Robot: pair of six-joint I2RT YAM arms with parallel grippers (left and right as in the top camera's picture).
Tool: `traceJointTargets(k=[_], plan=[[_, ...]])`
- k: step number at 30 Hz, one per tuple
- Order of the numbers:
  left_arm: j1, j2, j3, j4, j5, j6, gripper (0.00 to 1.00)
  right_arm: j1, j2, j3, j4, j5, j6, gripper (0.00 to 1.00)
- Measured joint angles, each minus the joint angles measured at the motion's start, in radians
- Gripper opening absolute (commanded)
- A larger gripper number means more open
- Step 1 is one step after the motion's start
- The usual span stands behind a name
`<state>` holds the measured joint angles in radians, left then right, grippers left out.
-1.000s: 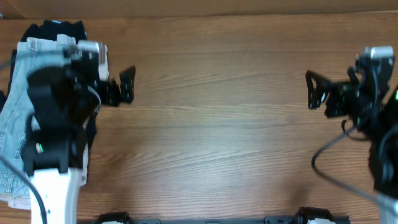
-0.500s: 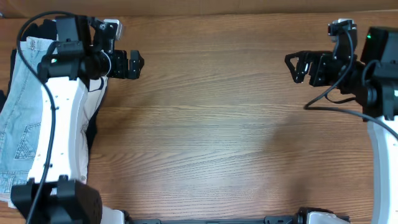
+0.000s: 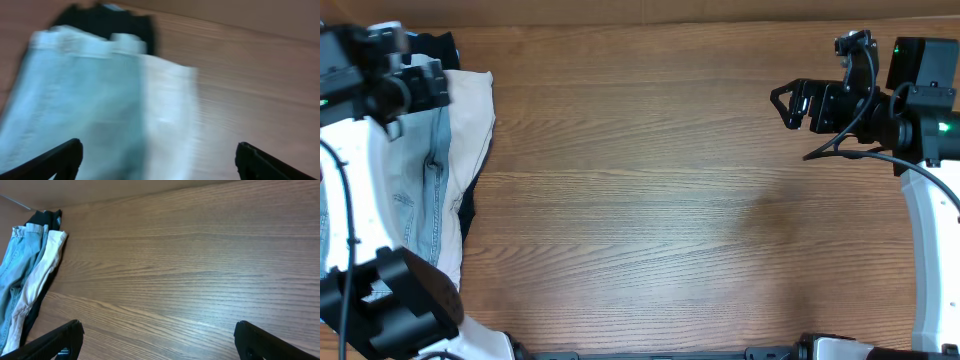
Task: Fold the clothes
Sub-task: 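Move the left gripper to the denim shorts on the clothes stack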
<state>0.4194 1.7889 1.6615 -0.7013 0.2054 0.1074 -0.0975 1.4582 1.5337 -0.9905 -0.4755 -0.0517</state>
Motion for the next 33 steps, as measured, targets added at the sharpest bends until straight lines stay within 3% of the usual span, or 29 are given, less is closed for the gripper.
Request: traceJointTargets(k=[5, 12, 20, 27, 33], plan=[[0.115, 0.087, 0.001, 0.069, -0.046, 0.011, 1.0, 0.0, 0.018, 0.0, -0.029, 0.0, 0.001, 1.0], [0.165, 0.203, 0.001, 0.074, -0.113, 0.093, 0.92, 0.0, 0.035, 0.0, -0.032, 0.0, 0.0, 1.0], [0.28, 0.242, 0.002, 0.084, -0.081, 0.151, 0.92, 0.0, 0.035, 0.0, -0.042, 0.0, 0.0, 1.0], [0.428, 0.242, 0.002, 0.029, -0.07, 0.166, 0.79, 0.0, 0.035, 0.0, -0.042, 0.0, 0.0, 1.0], [0.478, 0.242, 0.001, -0.047, -0.065, 0.179, 0.72, 0.0, 0.035, 0.0, -0.042, 0.0, 0.0, 1.0]])
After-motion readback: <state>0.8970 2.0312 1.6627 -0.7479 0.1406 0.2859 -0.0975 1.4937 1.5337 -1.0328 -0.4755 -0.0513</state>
